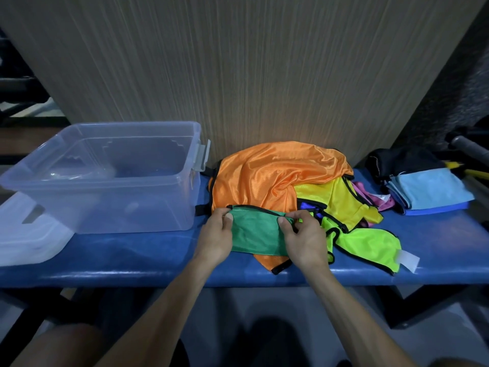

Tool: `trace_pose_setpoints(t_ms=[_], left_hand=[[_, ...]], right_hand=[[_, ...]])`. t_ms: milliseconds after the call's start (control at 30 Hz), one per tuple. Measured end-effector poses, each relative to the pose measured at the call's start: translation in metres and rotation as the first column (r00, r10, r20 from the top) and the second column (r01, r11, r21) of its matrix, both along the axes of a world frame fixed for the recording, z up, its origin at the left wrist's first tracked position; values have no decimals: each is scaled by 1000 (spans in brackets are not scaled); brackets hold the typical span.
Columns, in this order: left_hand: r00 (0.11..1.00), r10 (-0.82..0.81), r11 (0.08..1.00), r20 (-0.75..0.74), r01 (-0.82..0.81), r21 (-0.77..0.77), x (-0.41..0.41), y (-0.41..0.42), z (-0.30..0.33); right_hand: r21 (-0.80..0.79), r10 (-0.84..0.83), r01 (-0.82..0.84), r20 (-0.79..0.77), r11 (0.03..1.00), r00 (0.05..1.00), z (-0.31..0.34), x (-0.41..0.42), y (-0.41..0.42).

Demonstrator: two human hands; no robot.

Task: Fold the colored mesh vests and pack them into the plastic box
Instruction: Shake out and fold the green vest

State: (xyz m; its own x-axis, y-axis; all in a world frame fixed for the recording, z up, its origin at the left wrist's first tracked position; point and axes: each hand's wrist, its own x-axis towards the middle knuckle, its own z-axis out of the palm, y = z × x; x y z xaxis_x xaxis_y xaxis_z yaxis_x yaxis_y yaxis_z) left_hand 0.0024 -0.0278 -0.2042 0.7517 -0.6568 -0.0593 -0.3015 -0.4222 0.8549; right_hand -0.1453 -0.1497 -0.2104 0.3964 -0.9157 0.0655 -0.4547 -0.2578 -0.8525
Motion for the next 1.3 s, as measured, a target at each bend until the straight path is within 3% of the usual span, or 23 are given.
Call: trace_pose_setpoints(t_ms=[133, 300, 433, 600, 767, 867, 1033, 1300], left_hand=[[983, -71, 991, -167, 51, -120, 3, 15, 5], [994, 99, 991, 55, -93, -96, 2, 39, -3], [981, 120, 983, 152, -95, -159, -17, 39, -13], [990, 137, 972, 43, -126, -200, -17, 27, -17], [991, 87, 996, 106, -89, 13, -4, 25, -13], [924, -19, 979, 382, -61, 196, -1, 15, 14], [893, -191, 905, 407, 0, 425, 11, -11, 31], [857, -197, 920, 476, -6, 392, 17, -10, 16]], right_hand=[[-82, -25, 18, -88, 996, 996, -1, 2, 3], [-108, -55, 41, -134, 993, 989, 0, 5, 2], [-136, -75, 56, -141, 989, 987, 0, 7, 4], [-121, -84, 66, -151, 990, 985, 1, 7, 5], [-118, -94, 75, -165, 990, 982, 2, 8, 5], [-122, -102, 82, -171, 989, 980, 3, 8, 6], [-93, -70, 55, -165, 994, 984, 7, 8, 6], [-71, -12, 2, -137, 997, 990, 10, 4, 3]])
